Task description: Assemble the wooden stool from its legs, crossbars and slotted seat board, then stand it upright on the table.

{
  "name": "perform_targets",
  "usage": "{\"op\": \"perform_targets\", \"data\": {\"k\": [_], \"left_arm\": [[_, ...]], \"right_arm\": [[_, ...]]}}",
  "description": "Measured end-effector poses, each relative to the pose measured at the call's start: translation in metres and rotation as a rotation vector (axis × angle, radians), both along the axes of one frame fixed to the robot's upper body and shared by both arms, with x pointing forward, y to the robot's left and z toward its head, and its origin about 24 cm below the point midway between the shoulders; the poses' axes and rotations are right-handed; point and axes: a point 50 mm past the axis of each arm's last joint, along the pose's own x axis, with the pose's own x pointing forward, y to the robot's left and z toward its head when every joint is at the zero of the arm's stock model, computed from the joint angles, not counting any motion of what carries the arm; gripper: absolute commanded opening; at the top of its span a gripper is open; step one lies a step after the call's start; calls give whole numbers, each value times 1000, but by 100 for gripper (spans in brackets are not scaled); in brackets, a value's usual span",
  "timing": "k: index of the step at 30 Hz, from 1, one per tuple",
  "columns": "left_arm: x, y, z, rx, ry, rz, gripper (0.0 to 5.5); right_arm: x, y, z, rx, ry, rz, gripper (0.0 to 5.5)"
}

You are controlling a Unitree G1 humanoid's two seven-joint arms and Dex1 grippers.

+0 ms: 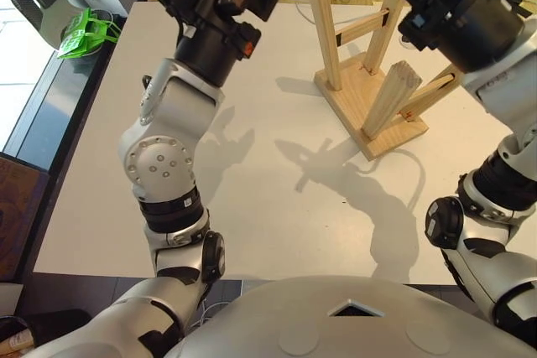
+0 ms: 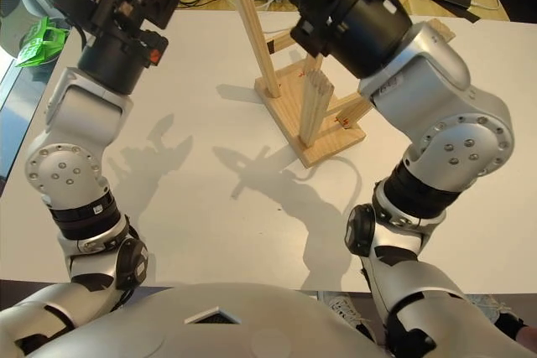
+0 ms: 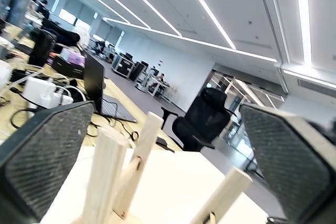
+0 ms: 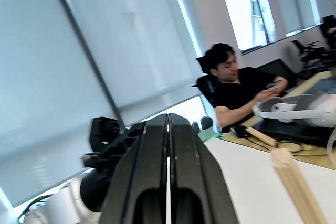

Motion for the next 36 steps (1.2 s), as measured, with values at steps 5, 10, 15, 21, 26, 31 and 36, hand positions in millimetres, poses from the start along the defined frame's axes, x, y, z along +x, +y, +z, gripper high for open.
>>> {"op": "perform_targets", "data": {"k": [5,10,15,21,26,31,36], "left_arm": [[23,37,23,-12,-84,266,509],[39,115,46,-79,-91,630,509],[41,127,82,-105,-206,668,509],[48,111,50,-89,-117,630,509],[49,103,37,-69,-81,616,509],[46,103,32,-63,-74,618,509],[45,102,26,-54,-57,615,509]], "right_arm": [[4,41,11,-233,-92,131,3],[26,81,-34,-599,-110,-173,3],[9,120,-81,-810,-203,-174,3],[39,71,-119,-1045,-123,-469,3],[44,-1,-130,-1126,-53,-744,3],[36,-69,-132,-1226,-12,-978,3],[37,-74,-115,-1113,-125,-1051,3]]}}
